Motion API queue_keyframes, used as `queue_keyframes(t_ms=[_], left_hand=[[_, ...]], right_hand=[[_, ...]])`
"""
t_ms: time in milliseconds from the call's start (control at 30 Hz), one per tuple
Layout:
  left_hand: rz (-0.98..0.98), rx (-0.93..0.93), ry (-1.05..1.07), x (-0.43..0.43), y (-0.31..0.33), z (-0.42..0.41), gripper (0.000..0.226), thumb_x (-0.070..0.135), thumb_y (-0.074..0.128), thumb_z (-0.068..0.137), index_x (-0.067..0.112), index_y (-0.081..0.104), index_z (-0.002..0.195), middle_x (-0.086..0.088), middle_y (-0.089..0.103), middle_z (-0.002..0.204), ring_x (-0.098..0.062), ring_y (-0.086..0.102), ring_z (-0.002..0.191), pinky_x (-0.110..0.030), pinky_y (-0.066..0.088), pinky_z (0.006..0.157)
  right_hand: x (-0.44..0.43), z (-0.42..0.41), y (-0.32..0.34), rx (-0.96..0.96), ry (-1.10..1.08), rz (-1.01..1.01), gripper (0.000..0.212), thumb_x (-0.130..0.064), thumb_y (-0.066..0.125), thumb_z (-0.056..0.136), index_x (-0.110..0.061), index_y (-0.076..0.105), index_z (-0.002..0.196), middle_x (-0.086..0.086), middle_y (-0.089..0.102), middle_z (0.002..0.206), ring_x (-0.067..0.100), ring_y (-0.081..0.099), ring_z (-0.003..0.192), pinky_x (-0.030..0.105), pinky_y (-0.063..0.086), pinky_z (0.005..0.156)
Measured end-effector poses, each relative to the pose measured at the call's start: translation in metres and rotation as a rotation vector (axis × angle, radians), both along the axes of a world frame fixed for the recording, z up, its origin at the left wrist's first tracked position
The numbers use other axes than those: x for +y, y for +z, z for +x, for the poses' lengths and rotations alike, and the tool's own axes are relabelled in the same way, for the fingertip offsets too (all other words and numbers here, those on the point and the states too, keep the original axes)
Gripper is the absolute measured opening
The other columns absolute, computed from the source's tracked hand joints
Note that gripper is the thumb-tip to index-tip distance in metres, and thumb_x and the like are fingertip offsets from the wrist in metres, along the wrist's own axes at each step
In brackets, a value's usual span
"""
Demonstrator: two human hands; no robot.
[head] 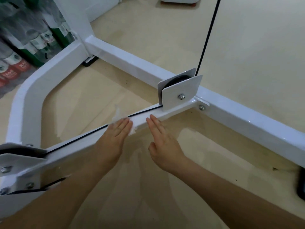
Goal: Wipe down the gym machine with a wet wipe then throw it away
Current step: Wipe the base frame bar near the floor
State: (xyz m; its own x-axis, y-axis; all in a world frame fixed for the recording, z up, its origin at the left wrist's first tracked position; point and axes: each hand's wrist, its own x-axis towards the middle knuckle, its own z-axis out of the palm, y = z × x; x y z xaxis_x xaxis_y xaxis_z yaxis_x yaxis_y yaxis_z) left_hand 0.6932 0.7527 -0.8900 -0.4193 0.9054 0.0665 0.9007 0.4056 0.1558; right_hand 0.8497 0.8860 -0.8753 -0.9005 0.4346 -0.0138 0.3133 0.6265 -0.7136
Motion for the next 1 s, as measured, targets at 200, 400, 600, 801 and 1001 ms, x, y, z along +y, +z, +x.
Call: queue_keyframes(t_ms=[200, 400, 600, 801, 1001], left_hand=[[-0.015, -0.559, -0.073, 0.06, 0.007, 0.058, 0.054, 0.024, 0.035, 0.081, 0.006, 0.062, 0.124, -0.011, 0.065, 0.122, -0.032, 0.063, 0.108, -0.047, 0.048, 0.095], [0.262, -0.65, 0.415, 0.066, 0.038, 0.037, 0.033, -0.002, 0.064, 0.077, 0.031, 0.065, 0.077, 0.017, 0.067, 0.079, -0.005, 0.064, 0.081, -0.003, 0.041, 0.066], [0.256, -0.136, 0.301, 0.078, 0.031, 0.012, 0.019, -0.003, 0.066, 0.073, 0.015, 0.061, 0.077, -0.001, 0.048, 0.085, -0.019, 0.046, 0.082, -0.02, 0.029, 0.066], [0.199, -0.019, 0.02, 0.086, 0.004, 0.044, 0.036, 0.017, 0.045, 0.081, 0.005, 0.07, 0.105, -0.01, 0.064, 0.097, -0.031, 0.058, 0.081, -0.036, 0.052, 0.062], [0.113, 0.068, 0.041, 0.086, 0.005, 0.039, 0.051, 0.01, 0.08, 0.066, 0.016, 0.068, 0.116, -0.005, 0.064, 0.102, -0.027, 0.058, 0.08, -0.034, 0.045, 0.059]], right_hand=[[0.013, -0.001, -0.006, 0.038, -0.034, -0.069, 0.072, -0.009, 0.037, 0.081, -0.014, 0.028, 0.152, 0.008, 0.038, 0.153, 0.024, 0.035, 0.141, 0.04, 0.031, 0.115], [0.037, 0.005, -0.002, -0.021, -0.353, -0.735, 0.021, -0.011, 0.066, 0.089, -0.013, 0.066, 0.11, 0.0, 0.068, 0.081, 0.004, 0.063, 0.063, 0.016, 0.047, 0.058], [0.034, -0.036, 0.003, 0.177, -0.667, -1.045, 0.008, -0.005, 0.064, 0.088, -0.007, 0.063, 0.081, 0.005, 0.062, 0.064, 0.011, 0.059, 0.057, 0.02, 0.048, 0.054], [0.035, -0.038, -0.002, 0.309, -0.9, -1.304, 0.009, -0.011, 0.069, 0.089, -0.006, 0.061, 0.088, 0.011, 0.067, 0.075, 0.016, 0.062, 0.06, 0.023, 0.052, 0.056], [0.041, -0.033, -0.002, 0.307, -0.873, -1.317, 0.008, -0.014, 0.069, 0.089, -0.008, 0.067, 0.095, 0.006, 0.071, 0.086, 0.013, 0.065, 0.074, 0.023, 0.049, 0.064]])
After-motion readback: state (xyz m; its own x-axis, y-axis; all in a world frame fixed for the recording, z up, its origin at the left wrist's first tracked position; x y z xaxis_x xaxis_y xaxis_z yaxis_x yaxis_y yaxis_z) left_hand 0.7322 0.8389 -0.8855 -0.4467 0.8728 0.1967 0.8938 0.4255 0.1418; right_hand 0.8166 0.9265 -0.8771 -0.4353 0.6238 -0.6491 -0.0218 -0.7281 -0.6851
